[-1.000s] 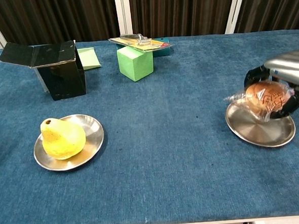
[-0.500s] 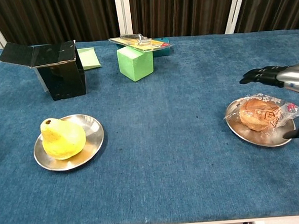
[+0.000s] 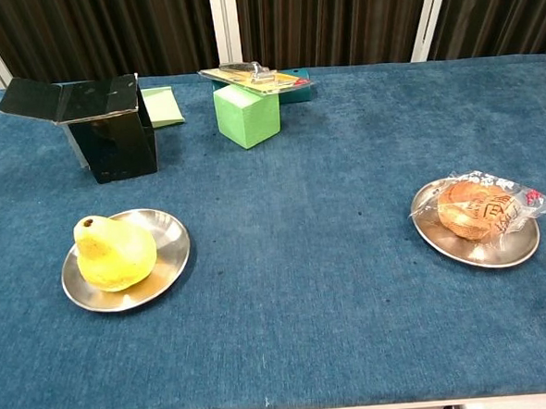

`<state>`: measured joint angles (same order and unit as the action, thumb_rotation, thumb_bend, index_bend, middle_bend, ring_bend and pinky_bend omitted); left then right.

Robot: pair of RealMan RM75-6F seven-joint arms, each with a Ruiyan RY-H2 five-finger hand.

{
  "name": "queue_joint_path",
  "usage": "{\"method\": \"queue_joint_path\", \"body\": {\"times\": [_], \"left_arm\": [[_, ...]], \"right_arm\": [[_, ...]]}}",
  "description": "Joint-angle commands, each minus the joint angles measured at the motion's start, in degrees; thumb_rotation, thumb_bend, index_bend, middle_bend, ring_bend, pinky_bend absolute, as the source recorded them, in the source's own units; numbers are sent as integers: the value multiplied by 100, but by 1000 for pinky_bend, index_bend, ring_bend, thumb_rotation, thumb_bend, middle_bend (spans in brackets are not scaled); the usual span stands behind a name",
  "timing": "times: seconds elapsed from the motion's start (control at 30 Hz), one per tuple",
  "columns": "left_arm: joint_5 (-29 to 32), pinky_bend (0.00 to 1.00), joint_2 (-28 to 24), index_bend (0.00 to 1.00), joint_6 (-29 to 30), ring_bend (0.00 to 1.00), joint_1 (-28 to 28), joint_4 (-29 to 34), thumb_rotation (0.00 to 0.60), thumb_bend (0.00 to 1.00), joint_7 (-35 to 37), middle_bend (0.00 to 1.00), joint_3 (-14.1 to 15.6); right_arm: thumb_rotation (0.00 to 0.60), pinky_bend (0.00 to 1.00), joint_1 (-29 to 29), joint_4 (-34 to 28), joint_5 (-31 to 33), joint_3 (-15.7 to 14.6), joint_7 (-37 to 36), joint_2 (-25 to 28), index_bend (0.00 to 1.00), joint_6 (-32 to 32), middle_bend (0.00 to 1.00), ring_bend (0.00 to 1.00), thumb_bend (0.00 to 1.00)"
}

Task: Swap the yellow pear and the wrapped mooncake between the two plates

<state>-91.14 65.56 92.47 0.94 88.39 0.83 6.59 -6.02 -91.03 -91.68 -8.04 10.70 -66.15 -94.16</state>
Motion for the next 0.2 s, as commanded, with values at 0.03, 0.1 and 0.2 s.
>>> {"method": "queue_joint_path", "body": {"times": [0.03, 0.1, 0.2], "left_arm": [[-279, 58, 38, 0, 115, 0, 63, -174, 600, 50, 164, 24, 68], [-311, 57, 29, 0, 147, 0, 74, -200, 600, 52, 278, 24, 51], [-237, 57, 33, 0, 61, 0, 80, -203, 600, 52, 220, 24, 21]], "right_arm": [[600, 0, 614, 626, -265, -74, -143, -202, 0, -694, 0, 0, 156], [600, 0, 661, 661, -313, -29, -200, -238, 0, -735, 0, 0, 156], [600, 0, 643, 666, -377, 2, -175, -246, 0, -611, 0, 0, 156]]}}
